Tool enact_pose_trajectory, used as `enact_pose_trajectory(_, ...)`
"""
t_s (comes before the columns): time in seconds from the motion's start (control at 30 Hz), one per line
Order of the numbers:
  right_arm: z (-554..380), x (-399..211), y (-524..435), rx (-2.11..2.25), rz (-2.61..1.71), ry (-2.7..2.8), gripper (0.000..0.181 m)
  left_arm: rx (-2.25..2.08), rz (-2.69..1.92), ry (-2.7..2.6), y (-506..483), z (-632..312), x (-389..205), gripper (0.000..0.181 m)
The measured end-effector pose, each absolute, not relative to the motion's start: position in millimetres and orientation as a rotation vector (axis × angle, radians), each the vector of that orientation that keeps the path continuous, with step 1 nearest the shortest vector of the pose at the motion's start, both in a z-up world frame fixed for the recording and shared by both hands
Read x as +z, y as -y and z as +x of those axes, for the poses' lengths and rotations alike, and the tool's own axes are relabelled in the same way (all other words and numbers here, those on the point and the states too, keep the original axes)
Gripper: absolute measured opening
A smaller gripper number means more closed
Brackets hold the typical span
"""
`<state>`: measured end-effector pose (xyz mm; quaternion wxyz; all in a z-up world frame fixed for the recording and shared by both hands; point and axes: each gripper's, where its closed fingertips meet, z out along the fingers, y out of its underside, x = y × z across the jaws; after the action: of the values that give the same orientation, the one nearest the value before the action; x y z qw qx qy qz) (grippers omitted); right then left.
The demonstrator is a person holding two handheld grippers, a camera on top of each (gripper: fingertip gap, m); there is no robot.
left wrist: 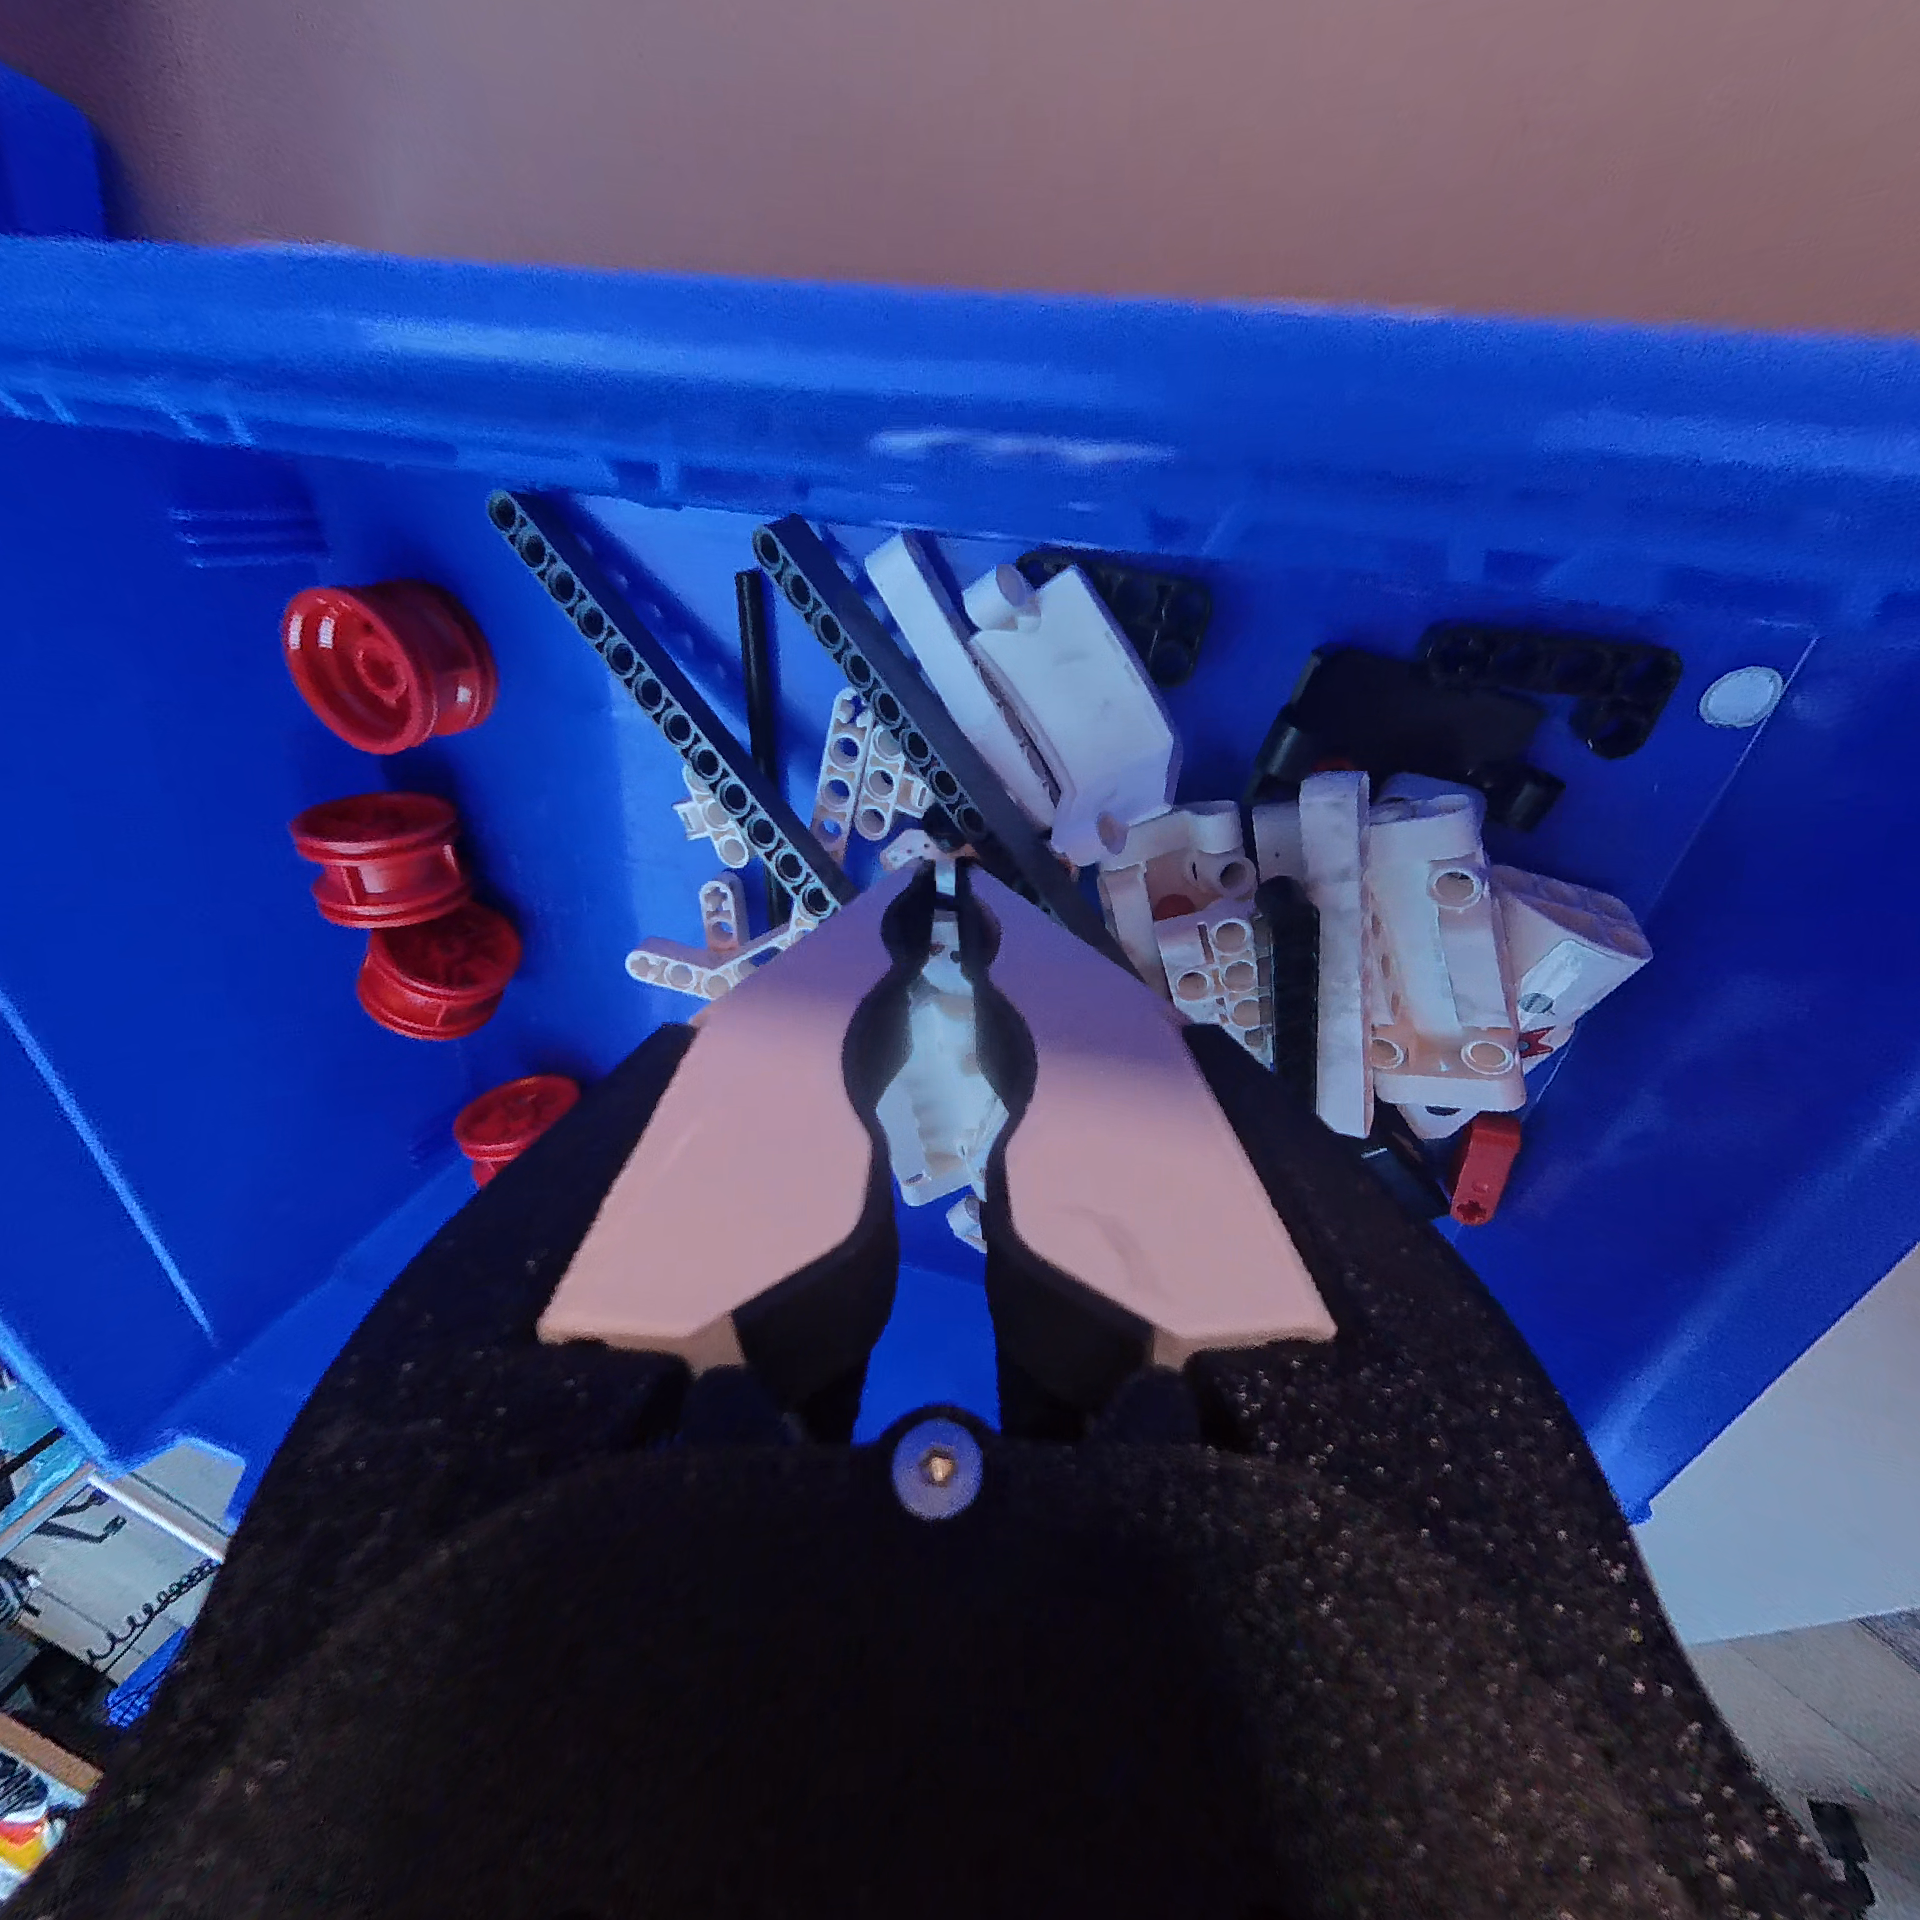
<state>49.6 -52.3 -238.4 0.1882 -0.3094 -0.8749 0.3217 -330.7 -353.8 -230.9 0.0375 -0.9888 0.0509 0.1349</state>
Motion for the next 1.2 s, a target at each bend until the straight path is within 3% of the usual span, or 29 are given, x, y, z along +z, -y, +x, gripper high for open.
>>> enact_pose_trajectory(0.53, 49.4, -238.3, 51.9, 0.915, -0.877, 2.461, 0.012, 0.261, -3.026, -0.172, 347.2, -317.1, -233.4, 0.024)
enact_pose_trajectory(1.2, 48.8, -237.7, 51.3, 0.942, -0.895, 2.461, 0.012, 0.188, -3.051, -0.206, 342.4, -317.5, -240.0, 0.007)
